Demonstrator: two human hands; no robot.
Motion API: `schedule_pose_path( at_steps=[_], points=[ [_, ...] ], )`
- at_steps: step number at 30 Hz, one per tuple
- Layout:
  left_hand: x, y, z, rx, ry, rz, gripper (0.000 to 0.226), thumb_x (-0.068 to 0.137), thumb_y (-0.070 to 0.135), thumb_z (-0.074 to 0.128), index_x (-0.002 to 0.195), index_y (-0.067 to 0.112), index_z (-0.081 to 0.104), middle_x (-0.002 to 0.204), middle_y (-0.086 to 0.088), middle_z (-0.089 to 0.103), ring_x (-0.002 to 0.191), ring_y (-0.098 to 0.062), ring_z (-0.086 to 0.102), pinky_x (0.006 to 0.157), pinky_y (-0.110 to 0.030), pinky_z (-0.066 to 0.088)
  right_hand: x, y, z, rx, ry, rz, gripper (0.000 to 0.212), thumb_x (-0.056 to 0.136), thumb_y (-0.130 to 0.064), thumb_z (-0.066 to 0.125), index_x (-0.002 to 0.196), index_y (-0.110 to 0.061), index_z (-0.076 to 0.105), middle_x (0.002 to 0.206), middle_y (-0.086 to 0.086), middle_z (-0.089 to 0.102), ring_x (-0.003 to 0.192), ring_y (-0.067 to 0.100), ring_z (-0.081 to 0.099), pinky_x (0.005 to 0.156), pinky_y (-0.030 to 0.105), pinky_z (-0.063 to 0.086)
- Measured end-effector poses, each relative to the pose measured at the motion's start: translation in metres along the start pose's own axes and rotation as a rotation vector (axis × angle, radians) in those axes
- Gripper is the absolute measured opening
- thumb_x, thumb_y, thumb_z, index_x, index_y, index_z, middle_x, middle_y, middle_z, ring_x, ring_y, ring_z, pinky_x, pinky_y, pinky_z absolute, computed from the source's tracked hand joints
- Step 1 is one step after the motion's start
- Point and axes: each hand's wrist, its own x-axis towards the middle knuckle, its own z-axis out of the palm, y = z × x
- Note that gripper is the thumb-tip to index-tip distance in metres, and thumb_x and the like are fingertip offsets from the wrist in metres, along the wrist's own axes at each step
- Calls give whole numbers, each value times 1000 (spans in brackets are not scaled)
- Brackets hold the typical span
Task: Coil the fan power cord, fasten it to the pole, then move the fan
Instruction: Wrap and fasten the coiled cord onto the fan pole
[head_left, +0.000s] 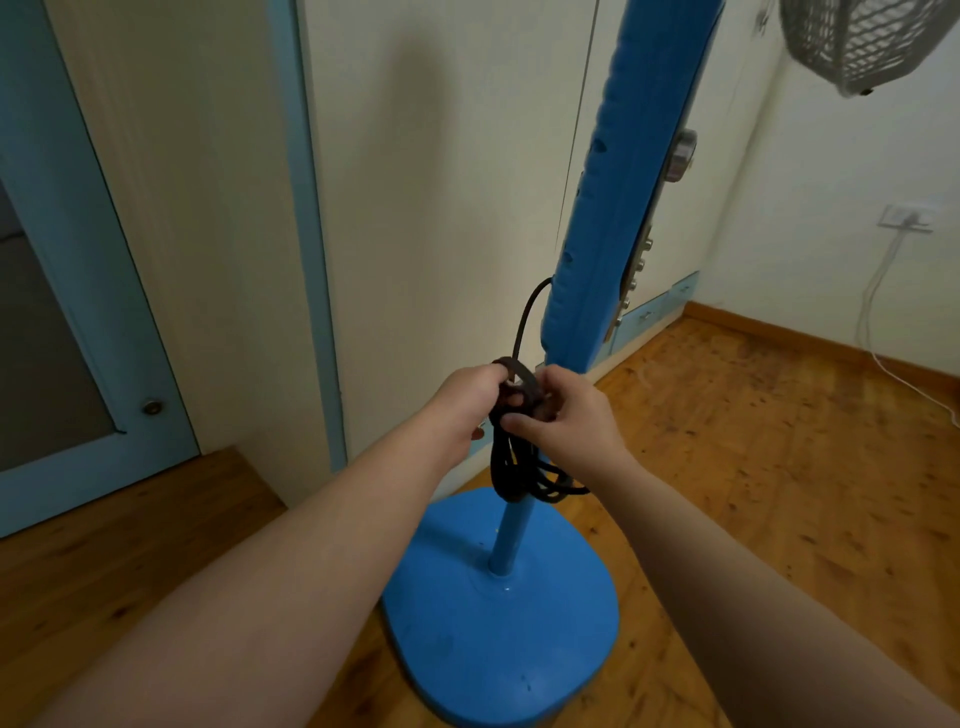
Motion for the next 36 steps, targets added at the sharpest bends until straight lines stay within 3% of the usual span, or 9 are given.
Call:
schedule_pose_path(
  at_steps=[2, 4, 9, 14, 18, 21, 25, 29, 36],
  points=[
    [0, -1, 1, -23, -26, -5, 28, 94, 32, 41, 71, 21, 54, 61, 7, 63, 95, -21, 52, 79, -36, 35, -2, 2, 2, -110, 90, -53, 16, 78, -24, 69, 91, -16, 65, 84, -2, 63, 79, 13, 56, 68, 25, 46],
    [0, -3, 1, 6, -21, 18, 28, 94, 36, 41, 79, 19, 57, 86, -1, 64, 104, -22, 53, 81, -36, 36, -4, 4, 4, -216, 153, -137, 17, 85, -20, 62, 99, -13, 70, 91, 6, 70, 85, 20, 62, 76, 34, 52],
    [-1, -7, -3, 80, -18, 82, 25, 94, 34, 45, 83, 15, 58, 102, -12, 63, 105, -26, 55, 79, -34, 38, -7, 4, 2, -266, 196, -185, 21, 88, -10, 54, 101, -11, 72, 90, 8, 72, 82, 23, 64, 76, 32, 51],
    [-4, -8, -6, -16, 36, 142, 22, 93, 25, 51, 74, 21, 62, 84, -1, 64, 88, -18, 56, 66, -26, 37, -7, 3, -6, 43, 65, 42, 15, 92, -13, 52, 96, -8, 65, 83, 6, 65, 68, 10, 63, 75, 32, 57],
    [-4, -7, -3, 31, 221, 207, 24, 90, 25, 54, 71, 18, 66, 74, 1, 64, 73, -15, 58, 58, -24, 39, -9, 1, 0, -87, 91, 2, 24, 96, -22, 41, 82, -8, 54, 78, 12, 62, 70, 24, 61, 67, 42, 54],
    [-1, -12, -4, 156, 365, 218, 26, 91, 33, 51, 76, 17, 66, 65, 2, 57, 63, -15, 52, 60, -27, 40, -9, -1, 1, -236, 115, -28, 26, 96, -23, 39, 75, -11, 47, 71, 5, 52, 66, 20, 50, 54, 28, 38],
    [6, -23, -18, 53, 466, 102, 29, 92, 29, 50, 76, 12, 67, 64, 1, 57, 56, -14, 47, 56, -27, 38, -12, 15, -4, -224, 155, 68, 31, 96, -20, 40, 65, -15, 42, 60, -1, 42, 60, 18, 42, 49, 26, 26],
    [13, -29, -22, -59, 503, 43, 32, 92, 27, 51, 62, 17, 55, 69, -2, 61, 69, -21, 58, 67, -33, 45, -15, 20, 0, -184, 166, 141, 39, 96, -20, 41, 57, -23, 35, 57, -2, 40, 53, 11, 36, 47, 24, 23],
    [6, -34, -14, -363, 374, -92, 27, 94, 23, 48, 69, 14, 53, 69, 1, 59, 60, -11, 54, 52, -23, 35, -16, 29, 3, -127, 93, 237, 30, 96, -27, 39, 73, -14, 52, 68, 5, 54, 61, 19, 47, 50, 27, 34]
  ],
)
